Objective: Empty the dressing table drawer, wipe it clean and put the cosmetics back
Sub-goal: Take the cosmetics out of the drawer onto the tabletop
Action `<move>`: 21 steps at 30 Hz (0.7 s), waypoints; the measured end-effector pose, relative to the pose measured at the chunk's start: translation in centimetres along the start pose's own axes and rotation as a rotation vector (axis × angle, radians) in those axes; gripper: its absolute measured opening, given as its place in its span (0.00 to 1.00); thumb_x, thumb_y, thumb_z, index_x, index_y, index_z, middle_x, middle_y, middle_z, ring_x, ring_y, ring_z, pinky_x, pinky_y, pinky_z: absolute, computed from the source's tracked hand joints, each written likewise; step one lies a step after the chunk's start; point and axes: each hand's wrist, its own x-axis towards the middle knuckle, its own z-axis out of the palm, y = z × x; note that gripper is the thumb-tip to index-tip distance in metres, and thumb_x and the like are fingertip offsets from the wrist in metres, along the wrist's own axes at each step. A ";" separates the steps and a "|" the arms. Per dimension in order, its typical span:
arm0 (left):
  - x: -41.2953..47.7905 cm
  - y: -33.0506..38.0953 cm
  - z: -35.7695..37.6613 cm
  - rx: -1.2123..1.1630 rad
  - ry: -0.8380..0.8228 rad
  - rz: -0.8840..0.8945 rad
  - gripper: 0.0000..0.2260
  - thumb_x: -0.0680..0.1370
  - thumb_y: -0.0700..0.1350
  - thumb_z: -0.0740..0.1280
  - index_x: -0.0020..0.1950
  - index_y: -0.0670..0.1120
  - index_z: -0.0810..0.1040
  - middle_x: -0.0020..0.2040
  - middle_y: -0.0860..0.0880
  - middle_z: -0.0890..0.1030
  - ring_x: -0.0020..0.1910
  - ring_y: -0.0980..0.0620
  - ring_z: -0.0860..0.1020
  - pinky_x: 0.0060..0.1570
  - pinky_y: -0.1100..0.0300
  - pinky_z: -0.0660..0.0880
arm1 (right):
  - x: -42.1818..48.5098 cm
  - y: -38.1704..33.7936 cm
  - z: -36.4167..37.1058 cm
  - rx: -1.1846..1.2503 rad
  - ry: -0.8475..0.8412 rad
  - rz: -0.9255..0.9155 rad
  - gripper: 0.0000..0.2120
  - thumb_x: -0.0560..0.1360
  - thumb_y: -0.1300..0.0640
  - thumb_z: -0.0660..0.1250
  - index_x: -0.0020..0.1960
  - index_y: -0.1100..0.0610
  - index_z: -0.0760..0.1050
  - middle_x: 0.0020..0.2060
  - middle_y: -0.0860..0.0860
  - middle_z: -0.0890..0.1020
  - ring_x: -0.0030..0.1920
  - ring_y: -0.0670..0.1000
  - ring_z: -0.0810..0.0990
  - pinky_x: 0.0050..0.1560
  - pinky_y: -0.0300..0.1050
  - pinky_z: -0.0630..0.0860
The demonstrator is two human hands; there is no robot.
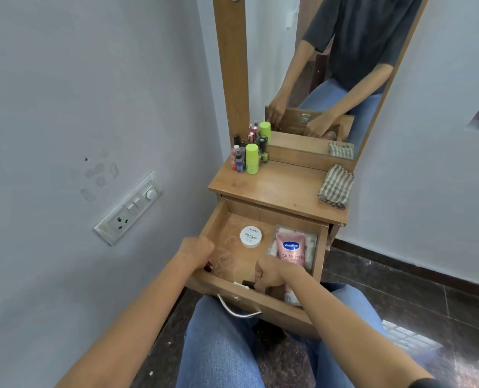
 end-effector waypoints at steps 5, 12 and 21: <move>0.7 -1.7 -1.4 -0.443 0.143 -0.013 0.11 0.76 0.42 0.60 0.54 0.48 0.79 0.54 0.48 0.81 0.49 0.48 0.79 0.46 0.54 0.76 | -0.5 0.0 -2.4 0.251 0.142 -0.074 0.07 0.68 0.57 0.70 0.33 0.56 0.74 0.32 0.50 0.77 0.34 0.46 0.74 0.37 0.41 0.69; 2.4 -2.9 -6.2 -0.815 0.553 -0.044 0.10 0.76 0.35 0.60 0.55 0.41 0.77 0.47 0.44 0.81 0.39 0.49 0.76 0.40 0.60 0.69 | -1.0 -1.0 -10.2 0.581 0.437 -0.201 0.05 0.71 0.60 0.67 0.42 0.62 0.80 0.36 0.51 0.80 0.37 0.47 0.75 0.41 0.44 0.71; 8.2 -3.0 -12.2 -0.817 0.625 -0.133 0.10 0.77 0.36 0.61 0.58 0.39 0.75 0.51 0.38 0.80 0.49 0.40 0.79 0.48 0.49 0.77 | 4.0 -2.3 -15.9 0.564 0.976 -0.206 0.06 0.74 0.59 0.64 0.49 0.59 0.76 0.40 0.54 0.79 0.40 0.53 0.76 0.43 0.49 0.74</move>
